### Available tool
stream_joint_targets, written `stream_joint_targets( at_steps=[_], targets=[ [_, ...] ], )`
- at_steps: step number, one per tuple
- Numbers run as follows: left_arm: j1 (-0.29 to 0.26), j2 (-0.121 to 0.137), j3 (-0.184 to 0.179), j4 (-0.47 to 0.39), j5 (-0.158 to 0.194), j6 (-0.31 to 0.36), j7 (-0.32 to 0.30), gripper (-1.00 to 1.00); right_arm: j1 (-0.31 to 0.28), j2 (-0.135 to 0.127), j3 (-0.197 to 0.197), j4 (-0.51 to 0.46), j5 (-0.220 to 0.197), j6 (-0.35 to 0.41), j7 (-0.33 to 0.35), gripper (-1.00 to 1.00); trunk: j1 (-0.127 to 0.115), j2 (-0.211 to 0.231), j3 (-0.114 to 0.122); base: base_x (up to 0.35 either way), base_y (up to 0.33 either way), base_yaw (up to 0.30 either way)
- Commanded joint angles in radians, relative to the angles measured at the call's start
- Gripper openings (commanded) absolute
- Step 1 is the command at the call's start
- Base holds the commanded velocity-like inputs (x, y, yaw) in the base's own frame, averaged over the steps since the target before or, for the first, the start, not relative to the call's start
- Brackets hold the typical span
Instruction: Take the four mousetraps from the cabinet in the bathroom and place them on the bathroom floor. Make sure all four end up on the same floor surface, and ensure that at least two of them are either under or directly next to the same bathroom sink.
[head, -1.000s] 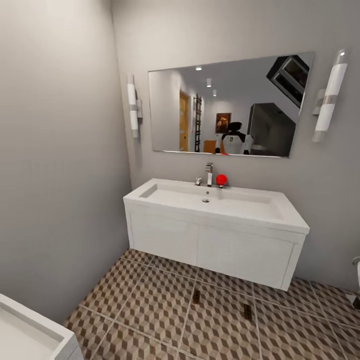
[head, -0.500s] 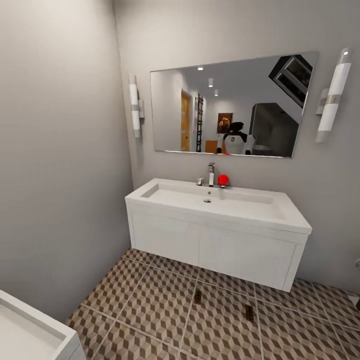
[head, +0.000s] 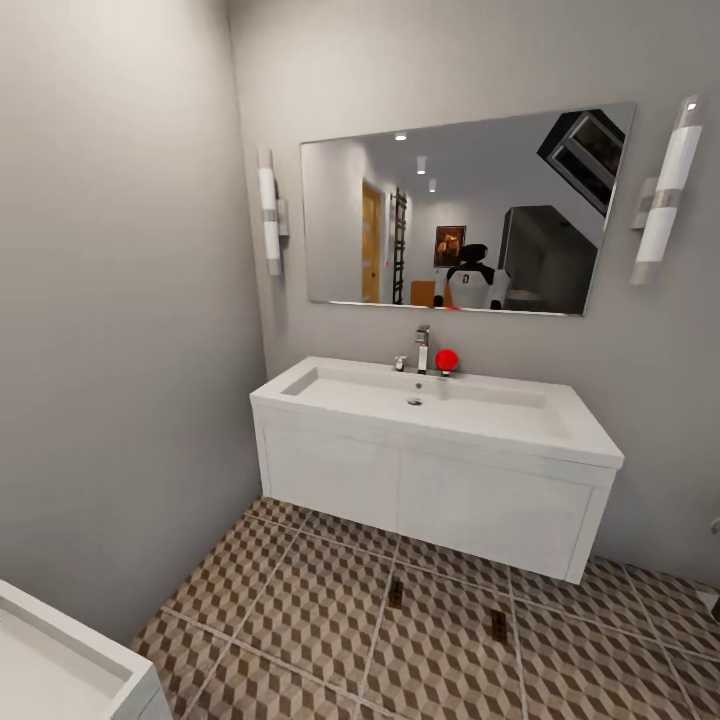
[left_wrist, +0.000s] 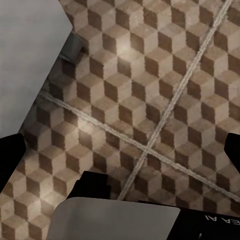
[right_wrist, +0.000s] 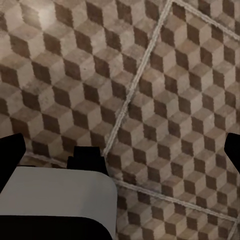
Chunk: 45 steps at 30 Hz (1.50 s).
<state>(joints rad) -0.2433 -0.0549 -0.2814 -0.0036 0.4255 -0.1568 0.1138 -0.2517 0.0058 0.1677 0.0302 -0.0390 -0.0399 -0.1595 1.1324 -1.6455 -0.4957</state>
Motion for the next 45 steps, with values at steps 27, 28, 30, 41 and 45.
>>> stream_joint_targets(
  at_steps=[27,28,30,41,45],
  targets=[
    [-0.001,-0.002,-0.01,0.001,0.006,-0.003,0.003,1.0,-0.001,-0.004,0.007,0.003,-0.002,-0.001,-0.002,1.0,0.0,-0.001,-0.001,0.0,0.0,0.128],
    [-0.001,-0.002,-0.01,0.001,0.006,-0.003,0.003,1.0,-0.001,-0.004,0.007,0.003,-0.002,-0.001,-0.002,1.0,0.0,-0.001,-0.001,0.0,0.0,0.269],
    [-0.001,-0.002,-0.01,0.001,0.006,-0.003,0.003,1.0,-0.001,-0.005,0.007,0.003,-0.001,-0.001,-0.002,1.0,0.0,-0.001,-0.001,0.0,0.0,0.272],
    [-0.001,-0.003,-0.01,0.001,0.006,-0.003,0.003,1.0,-0.001,-0.006,0.007,0.003,-0.001,0.0,-0.002,1.0,0.0,-0.001,-0.001,0.0,0.0,0.277],
    [-0.001,-0.002,-0.01,0.001,0.006,-0.003,0.003,1.0,-0.001,-0.007,0.007,0.003,-0.001,0.0,-0.002,1.0,0.0,-0.001,-0.001,0.0,0.0,0.278]
  ],
)
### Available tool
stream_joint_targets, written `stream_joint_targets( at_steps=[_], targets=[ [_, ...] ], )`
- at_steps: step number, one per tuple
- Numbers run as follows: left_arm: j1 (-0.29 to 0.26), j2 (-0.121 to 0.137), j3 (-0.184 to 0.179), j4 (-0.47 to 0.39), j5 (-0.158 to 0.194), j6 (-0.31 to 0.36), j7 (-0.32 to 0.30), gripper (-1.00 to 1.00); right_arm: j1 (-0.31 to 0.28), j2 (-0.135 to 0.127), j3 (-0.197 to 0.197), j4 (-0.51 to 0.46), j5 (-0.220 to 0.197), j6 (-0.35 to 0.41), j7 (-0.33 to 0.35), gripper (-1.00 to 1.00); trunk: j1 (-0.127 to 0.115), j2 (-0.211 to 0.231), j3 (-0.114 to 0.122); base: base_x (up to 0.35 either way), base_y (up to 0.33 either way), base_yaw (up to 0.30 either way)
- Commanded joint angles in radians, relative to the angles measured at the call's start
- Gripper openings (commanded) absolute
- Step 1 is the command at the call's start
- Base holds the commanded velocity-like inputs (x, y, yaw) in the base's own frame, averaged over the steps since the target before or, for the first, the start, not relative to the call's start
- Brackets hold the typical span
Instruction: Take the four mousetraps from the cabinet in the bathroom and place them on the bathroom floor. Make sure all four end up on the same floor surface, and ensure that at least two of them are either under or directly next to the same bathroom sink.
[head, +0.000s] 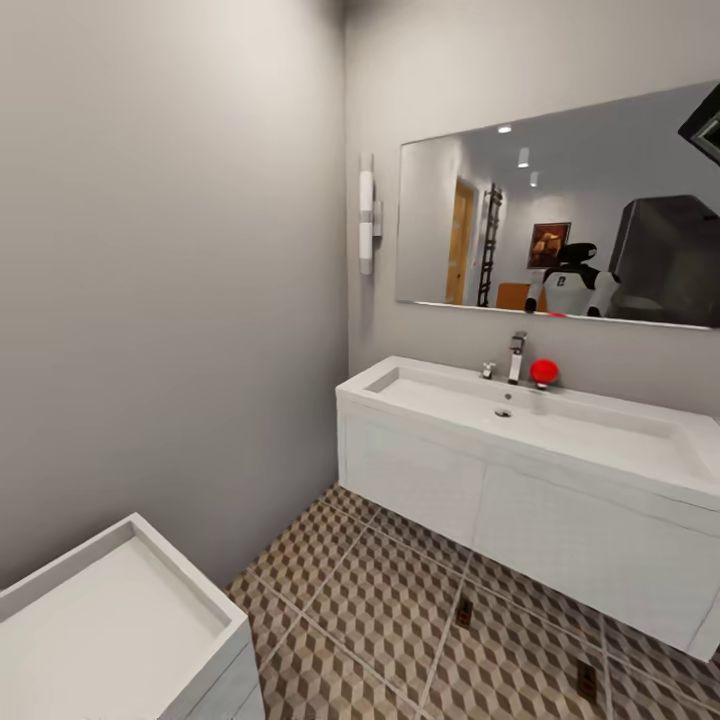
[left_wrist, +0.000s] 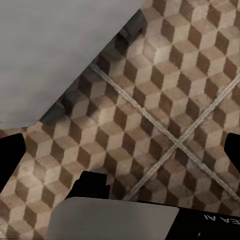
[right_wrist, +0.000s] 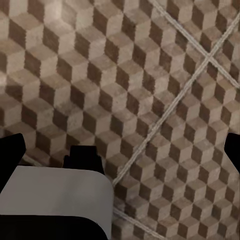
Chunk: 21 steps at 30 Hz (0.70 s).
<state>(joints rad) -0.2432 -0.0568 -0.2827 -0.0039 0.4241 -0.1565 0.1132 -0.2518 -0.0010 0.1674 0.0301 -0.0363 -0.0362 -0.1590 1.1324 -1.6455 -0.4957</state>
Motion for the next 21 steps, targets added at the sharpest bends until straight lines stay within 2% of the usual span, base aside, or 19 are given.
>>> stream_joint_targets(
  at_steps=[1,21],
  targets=[
    [-0.001,0.0,-0.008,0.001,0.007,-0.003,0.003,1.0,-0.001,0.0,0.007,0.003,-0.004,-0.004,-0.002,1.0,0.0,-0.001,-0.001,0.0,0.0,0.278],
    [-0.001,0.0,-0.009,0.001,0.007,-0.003,0.004,1.0,-0.001,0.001,0.007,0.004,-0.003,-0.002,-0.001,1.0,0.0,-0.001,-0.001,0.0,0.0,0.276]
  ],
)
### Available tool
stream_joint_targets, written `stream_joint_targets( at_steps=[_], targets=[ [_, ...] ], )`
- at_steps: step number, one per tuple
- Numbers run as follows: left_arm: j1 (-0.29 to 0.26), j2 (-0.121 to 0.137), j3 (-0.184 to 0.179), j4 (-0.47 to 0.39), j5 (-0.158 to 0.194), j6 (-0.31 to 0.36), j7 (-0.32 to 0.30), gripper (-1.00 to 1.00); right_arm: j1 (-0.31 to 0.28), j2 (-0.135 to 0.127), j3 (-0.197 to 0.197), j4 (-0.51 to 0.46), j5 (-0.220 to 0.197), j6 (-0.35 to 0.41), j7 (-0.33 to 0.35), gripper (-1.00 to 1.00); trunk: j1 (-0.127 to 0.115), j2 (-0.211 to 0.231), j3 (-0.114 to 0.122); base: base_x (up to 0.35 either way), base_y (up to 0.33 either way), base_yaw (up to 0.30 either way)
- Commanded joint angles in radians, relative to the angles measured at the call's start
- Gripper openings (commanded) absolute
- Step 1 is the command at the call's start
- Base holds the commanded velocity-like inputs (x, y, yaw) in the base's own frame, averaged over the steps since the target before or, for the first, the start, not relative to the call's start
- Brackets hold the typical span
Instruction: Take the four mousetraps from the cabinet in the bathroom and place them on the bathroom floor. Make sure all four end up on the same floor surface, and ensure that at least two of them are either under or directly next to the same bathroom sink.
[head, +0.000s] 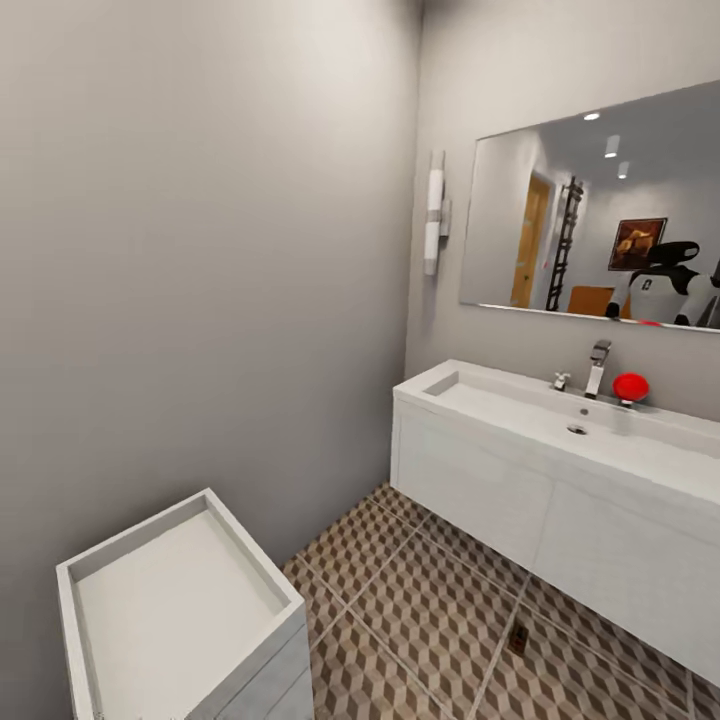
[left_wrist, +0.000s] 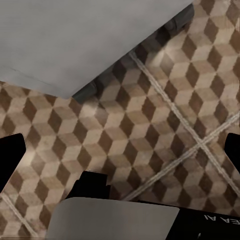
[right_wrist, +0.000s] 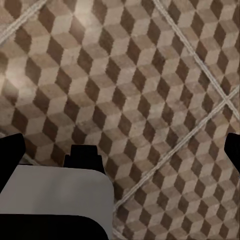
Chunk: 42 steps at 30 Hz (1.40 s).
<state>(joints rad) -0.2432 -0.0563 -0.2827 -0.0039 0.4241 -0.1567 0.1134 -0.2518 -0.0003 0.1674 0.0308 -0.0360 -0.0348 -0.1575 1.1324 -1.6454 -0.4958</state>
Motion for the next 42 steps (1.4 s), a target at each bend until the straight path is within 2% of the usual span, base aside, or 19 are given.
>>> stream_joint_targets(
  at_steps=[1,19,42],
  targets=[
    [-0.001,0.0,-0.009,0.001,0.007,-0.003,0.003,1.0,-0.001,0.0,0.007,0.003,-0.004,-0.004,-0.002,1.0,0.0,-0.001,-0.001,0.0,0.0,0.199],
    [-0.001,-0.002,-0.009,0.001,0.007,-0.003,0.003,1.0,-0.001,0.006,0.007,0.001,-0.004,-0.004,-0.005,1.0,0.0,-0.001,-0.001,0.0,0.0,0.094],
    [-0.001,-0.001,-0.008,0.001,0.008,-0.001,0.004,1.0,-0.001,0.005,0.007,0.001,-0.004,-0.005,-0.005,1.0,0.0,-0.001,-0.001,0.0,0.0,0.276]
  ],
)
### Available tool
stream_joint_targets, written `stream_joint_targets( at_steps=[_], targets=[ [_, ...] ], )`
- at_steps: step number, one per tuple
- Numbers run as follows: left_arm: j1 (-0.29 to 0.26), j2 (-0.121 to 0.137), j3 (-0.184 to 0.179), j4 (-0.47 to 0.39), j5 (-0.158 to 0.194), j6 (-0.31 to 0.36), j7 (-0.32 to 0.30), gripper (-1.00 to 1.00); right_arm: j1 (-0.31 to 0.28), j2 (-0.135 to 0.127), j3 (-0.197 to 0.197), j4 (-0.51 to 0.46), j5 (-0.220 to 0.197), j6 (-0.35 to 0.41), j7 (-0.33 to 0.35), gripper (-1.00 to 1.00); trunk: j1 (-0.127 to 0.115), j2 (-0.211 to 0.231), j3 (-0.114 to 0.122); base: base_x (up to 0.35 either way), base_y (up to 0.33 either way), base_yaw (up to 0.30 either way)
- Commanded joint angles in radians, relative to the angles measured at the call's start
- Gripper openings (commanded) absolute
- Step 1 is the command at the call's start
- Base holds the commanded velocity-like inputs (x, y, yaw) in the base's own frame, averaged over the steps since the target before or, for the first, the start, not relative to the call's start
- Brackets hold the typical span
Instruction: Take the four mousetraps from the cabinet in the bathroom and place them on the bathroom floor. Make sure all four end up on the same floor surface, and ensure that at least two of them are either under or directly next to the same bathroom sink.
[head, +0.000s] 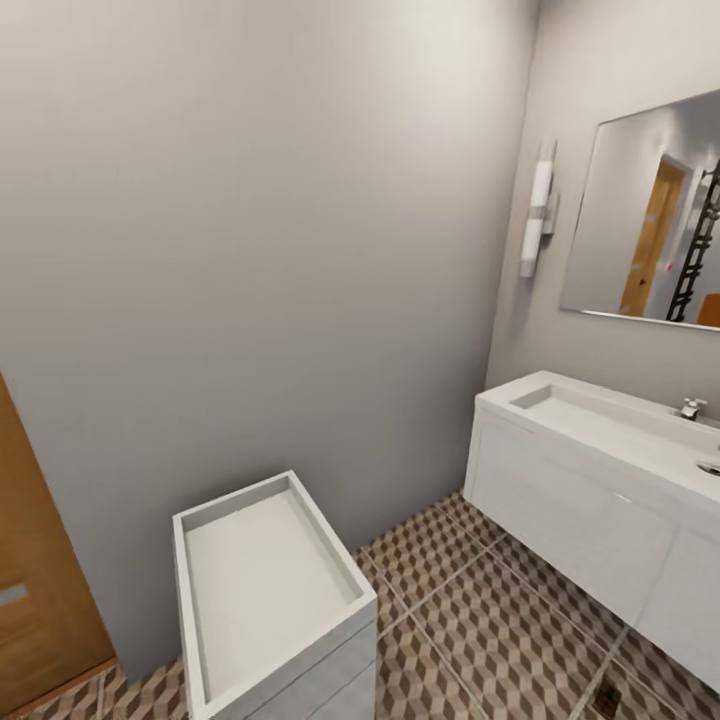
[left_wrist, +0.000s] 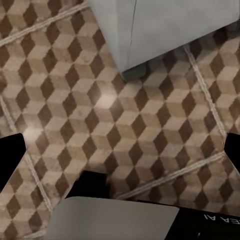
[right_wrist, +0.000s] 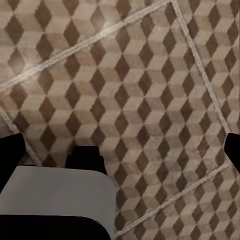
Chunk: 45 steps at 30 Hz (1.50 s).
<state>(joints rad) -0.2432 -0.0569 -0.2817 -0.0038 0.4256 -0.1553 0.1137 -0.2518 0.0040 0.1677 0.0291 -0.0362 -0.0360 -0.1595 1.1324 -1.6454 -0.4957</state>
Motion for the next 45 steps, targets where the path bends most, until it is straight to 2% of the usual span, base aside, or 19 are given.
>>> stream_joint_targets(
  at_steps=[1,17,32,45],
  targets=[
    [-0.001,0.0,-0.008,0.001,0.007,-0.003,0.004,1.0,-0.001,0.0,0.007,0.003,-0.004,-0.004,-0.003,1.0,0.0,-0.001,-0.001,0.0,0.0,0.296],
    [-0.001,0.0,-0.008,0.001,0.008,-0.003,0.004,1.0,-0.001,-0.001,0.007,0.003,-0.004,-0.004,-0.003,1.0,0.0,-0.001,-0.001,0.0,0.0,0.291],
    [-0.001,0.0,-0.008,0.001,0.009,-0.003,0.004,1.0,-0.001,0.001,0.007,0.003,-0.003,-0.008,-0.006,1.0,0.0,-0.001,-0.001,0.0,0.0,0.081],
    [-0.001,0.0,-0.008,0.001,0.007,-0.004,0.004,1.0,-0.001,-0.001,0.007,0.003,-0.003,-0.007,-0.003,1.0,0.0,-0.001,-0.001,0.0,0.0,0.235]
  ],
)
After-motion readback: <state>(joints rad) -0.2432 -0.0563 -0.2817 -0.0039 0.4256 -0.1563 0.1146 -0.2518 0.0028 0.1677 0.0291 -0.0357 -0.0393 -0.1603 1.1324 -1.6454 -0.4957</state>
